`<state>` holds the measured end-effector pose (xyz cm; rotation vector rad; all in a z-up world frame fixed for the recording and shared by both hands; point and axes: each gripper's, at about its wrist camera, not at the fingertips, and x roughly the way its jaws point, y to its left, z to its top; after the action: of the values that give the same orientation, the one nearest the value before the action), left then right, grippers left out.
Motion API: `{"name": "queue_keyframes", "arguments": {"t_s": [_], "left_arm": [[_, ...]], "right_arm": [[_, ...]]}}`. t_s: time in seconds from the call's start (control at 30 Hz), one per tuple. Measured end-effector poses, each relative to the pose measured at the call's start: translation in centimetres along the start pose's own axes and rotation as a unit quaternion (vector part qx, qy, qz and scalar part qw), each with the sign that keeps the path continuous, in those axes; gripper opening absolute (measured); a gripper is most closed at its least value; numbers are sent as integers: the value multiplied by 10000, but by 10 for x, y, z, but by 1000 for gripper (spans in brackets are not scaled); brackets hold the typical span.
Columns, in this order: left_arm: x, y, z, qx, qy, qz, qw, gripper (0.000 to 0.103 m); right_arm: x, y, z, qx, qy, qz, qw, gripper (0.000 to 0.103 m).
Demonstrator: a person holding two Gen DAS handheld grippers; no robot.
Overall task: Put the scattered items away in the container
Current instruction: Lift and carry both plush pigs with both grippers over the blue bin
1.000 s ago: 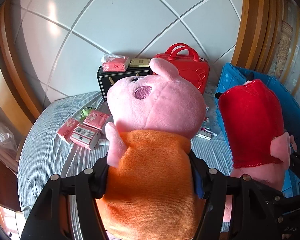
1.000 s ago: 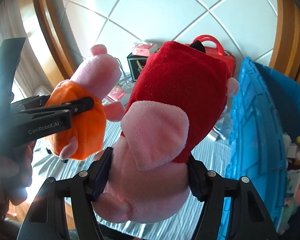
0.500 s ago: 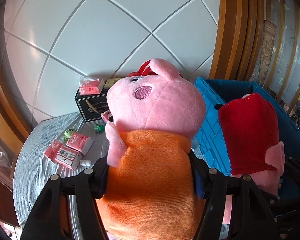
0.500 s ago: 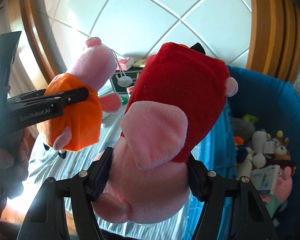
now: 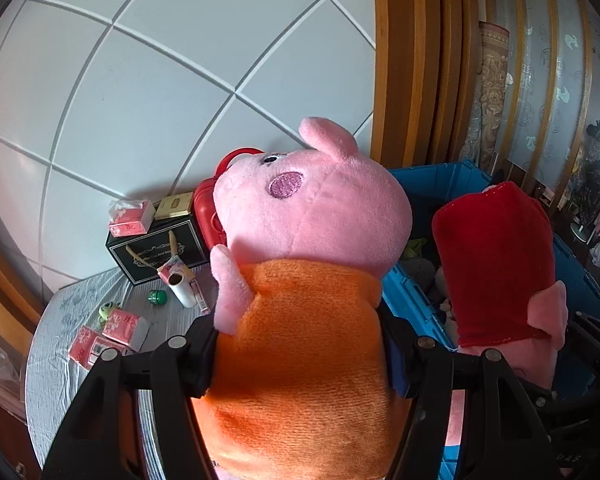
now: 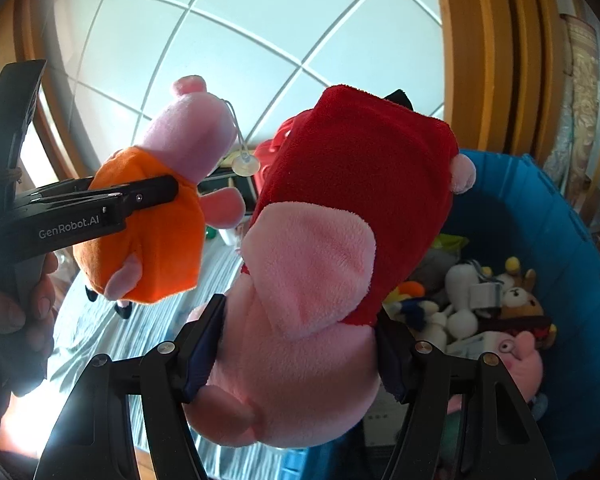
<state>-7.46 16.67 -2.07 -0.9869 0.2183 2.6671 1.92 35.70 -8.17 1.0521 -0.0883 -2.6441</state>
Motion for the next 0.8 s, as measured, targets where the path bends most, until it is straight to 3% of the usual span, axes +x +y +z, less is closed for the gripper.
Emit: {"name": "queue_keyframes", "arguments": {"t_s": [0.8], "left_arm": [[49, -152, 74, 945, -187, -858, 9916, 63]], "right_arm": [[-44, -122, -16, 768, -147, -751, 9941, 67]]}}
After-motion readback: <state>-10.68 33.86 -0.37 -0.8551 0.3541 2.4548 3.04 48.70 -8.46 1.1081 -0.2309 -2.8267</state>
